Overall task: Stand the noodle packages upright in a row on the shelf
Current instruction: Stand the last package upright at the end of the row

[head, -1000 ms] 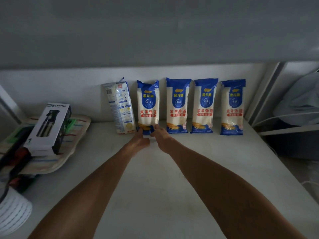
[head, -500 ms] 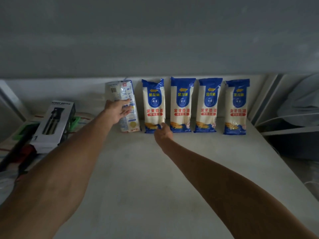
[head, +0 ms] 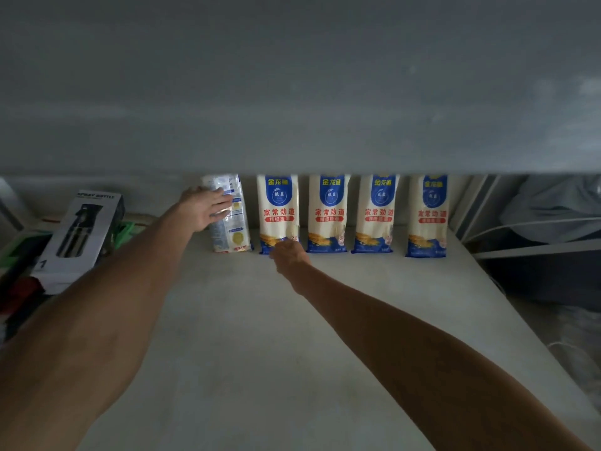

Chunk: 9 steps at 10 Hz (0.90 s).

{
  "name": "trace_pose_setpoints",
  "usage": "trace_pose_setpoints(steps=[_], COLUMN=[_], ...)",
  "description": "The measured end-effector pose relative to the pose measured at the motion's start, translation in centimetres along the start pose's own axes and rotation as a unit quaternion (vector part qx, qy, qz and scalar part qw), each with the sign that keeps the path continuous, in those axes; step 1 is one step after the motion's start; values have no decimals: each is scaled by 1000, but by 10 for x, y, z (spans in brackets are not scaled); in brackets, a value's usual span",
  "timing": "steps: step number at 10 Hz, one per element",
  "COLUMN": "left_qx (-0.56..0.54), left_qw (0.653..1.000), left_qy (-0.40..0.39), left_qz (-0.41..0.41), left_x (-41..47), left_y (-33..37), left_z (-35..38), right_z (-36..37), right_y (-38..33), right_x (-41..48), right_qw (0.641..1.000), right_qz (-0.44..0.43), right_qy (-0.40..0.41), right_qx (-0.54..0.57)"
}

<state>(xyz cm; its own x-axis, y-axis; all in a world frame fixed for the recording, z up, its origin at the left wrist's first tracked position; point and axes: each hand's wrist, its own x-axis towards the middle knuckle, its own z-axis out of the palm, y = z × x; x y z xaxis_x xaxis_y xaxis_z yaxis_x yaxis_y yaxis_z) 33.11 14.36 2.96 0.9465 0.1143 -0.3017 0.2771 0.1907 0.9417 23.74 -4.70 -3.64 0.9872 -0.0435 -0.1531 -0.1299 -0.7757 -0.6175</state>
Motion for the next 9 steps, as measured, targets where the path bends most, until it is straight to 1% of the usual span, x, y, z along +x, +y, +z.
trace_pose_setpoints(steps=[1, 2, 3, 4, 5, 6, 7, 8, 9], left_qx=[-16, -43, -45, -72, -79, -22, 11, 56, 60], left_qw=[998, 994, 991, 994, 995, 997, 996, 994, 991], left_qy=[57, 101, 121, 87, 45, 2, 5, -41, -66], left_qz=[32, 26, 21, 0, -52, -71, -92, -83, -104], left_x=[-6, -24, -45, -67, -93, -117, -133, -137, -142], left_y=[-1, -5, -16, -27, -42, -68, -81, -88, -98], left_z=[-6, -14, -25, -31, -34, -34, -37, -46, -51], right_z=[-1, -7, -4, -3, -3, -3, 2, 7, 9], right_y=[-8, -14, -20, -29, -33, -39, -42, -35, -24], right_x=[2, -15, -16, -28, -41, -47, -54, -55, -63], right_qw=[974, 899, 909, 876, 825, 790, 826, 829, 840], right_qz=[101, 146, 99, 115, 128, 140, 155, 136, 126], right_qy=[-62, -75, -97, -121, -167, -207, -231, -247, -257], right_qx=[192, 407, 394, 452, 525, 560, 490, 482, 461])
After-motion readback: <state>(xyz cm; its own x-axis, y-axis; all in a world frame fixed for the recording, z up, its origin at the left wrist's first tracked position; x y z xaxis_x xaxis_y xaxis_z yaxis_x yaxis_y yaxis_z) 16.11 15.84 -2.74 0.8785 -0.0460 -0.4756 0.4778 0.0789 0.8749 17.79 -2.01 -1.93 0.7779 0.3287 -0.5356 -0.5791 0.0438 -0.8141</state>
